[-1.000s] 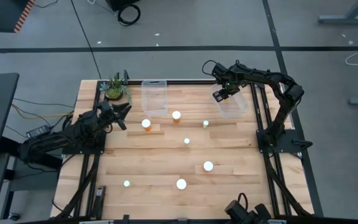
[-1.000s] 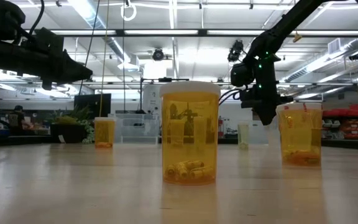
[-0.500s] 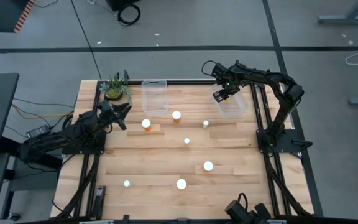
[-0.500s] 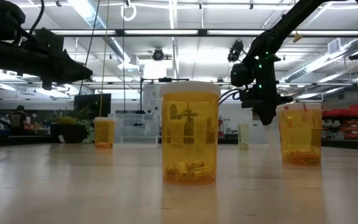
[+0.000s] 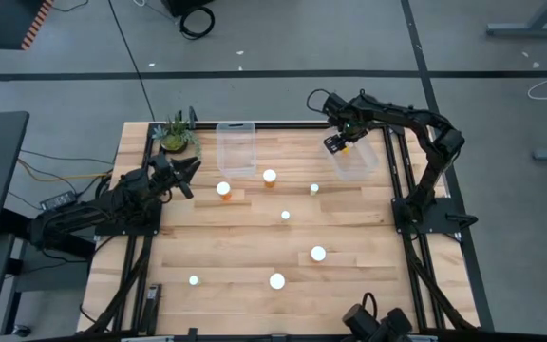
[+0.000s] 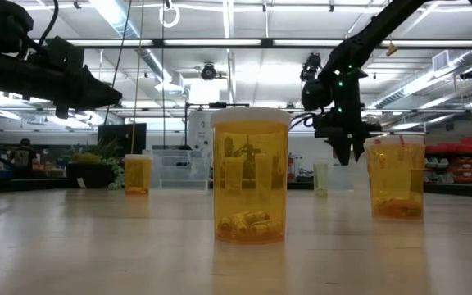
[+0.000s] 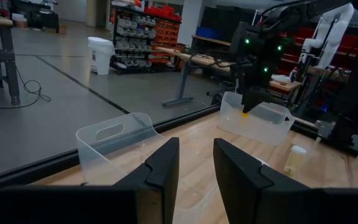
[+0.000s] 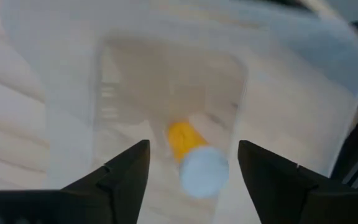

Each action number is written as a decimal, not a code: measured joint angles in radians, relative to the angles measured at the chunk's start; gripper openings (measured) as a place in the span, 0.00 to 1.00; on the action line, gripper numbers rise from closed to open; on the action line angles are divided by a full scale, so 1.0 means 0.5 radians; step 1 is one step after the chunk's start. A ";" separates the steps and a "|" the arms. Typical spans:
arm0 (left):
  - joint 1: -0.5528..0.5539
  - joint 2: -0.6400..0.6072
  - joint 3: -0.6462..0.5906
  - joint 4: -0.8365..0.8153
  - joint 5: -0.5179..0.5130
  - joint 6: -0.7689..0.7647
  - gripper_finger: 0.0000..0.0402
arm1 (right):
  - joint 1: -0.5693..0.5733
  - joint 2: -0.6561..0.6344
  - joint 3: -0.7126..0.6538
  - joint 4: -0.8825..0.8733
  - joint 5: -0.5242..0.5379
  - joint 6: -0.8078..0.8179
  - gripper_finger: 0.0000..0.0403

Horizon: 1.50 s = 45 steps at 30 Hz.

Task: Pick and place medicine bottles into bin by pill shape (circle, oval)
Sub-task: Put the small yellow pill bottle into the right transparent bin

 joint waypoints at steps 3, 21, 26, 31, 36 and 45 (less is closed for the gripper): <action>-0.001 0.000 0.000 0.000 0.000 0.000 0.27 | 0.005 0.000 0.095 -0.046 0.052 0.005 0.63; 0.000 0.000 0.000 0.000 0.000 0.000 0.27 | 0.449 -0.002 0.482 -0.153 0.037 0.067 0.63; 0.000 0.000 0.000 0.000 0.000 0.000 0.27 | 0.646 -0.002 0.471 -0.151 0.030 0.154 0.63; -0.001 0.000 0.001 0.000 0.000 0.000 0.27 | 0.812 -0.001 0.471 -0.152 0.001 0.266 0.63; -0.001 0.000 0.000 0.000 0.000 0.000 0.27 | 0.948 0.010 0.445 -0.135 -0.029 0.364 0.62; 0.000 0.000 0.000 0.001 0.000 0.000 0.27 | 1.077 0.011 0.286 -0.113 -0.031 0.494 0.60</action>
